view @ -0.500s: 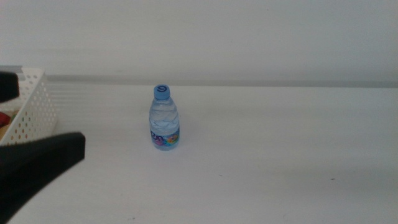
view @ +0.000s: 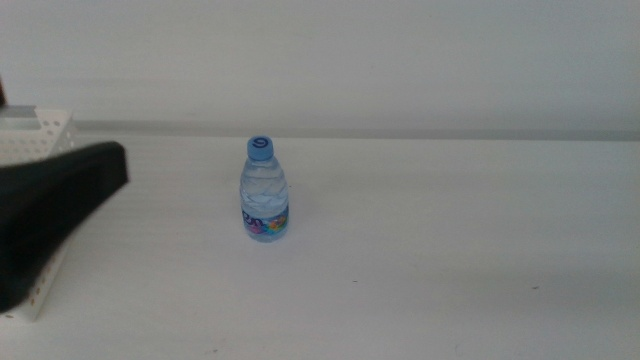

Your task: Use arms to grab the bottles and put them into the dustbin to the left of the table.

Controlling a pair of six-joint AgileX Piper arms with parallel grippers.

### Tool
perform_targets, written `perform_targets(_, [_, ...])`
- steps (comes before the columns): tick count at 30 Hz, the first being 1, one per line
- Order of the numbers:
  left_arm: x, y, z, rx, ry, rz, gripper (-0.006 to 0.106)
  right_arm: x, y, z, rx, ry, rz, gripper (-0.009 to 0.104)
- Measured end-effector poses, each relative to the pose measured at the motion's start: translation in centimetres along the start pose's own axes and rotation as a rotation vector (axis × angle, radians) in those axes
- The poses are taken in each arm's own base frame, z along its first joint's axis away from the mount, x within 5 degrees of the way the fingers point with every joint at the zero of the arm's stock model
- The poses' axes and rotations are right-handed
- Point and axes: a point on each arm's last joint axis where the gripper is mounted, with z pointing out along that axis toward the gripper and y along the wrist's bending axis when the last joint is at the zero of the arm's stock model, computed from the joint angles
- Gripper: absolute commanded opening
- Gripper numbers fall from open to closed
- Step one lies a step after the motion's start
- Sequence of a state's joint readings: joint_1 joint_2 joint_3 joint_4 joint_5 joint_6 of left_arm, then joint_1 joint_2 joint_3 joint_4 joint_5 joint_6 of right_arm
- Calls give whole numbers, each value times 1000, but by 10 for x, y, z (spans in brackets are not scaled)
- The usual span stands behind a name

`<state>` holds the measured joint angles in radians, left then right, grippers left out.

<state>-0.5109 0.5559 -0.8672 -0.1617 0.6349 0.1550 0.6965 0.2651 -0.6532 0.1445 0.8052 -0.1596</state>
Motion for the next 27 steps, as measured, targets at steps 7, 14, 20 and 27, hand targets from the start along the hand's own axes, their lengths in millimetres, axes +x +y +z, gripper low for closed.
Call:
perform_targets(7, [96,12,60,-97,-90,2,94,0,0,0,0,0,0,86])
perform_targets(14, [172,16,79,-139,-113,-92,94,0,0,0,0,0,0,86])
perform_targets(20, [184,20,88,-174,-34,-141,94,0,0,0,0,0,0,86])
perform_targets(27, [196,26,108,-226,18,-157,94,0,0,0,0,0,0,86])
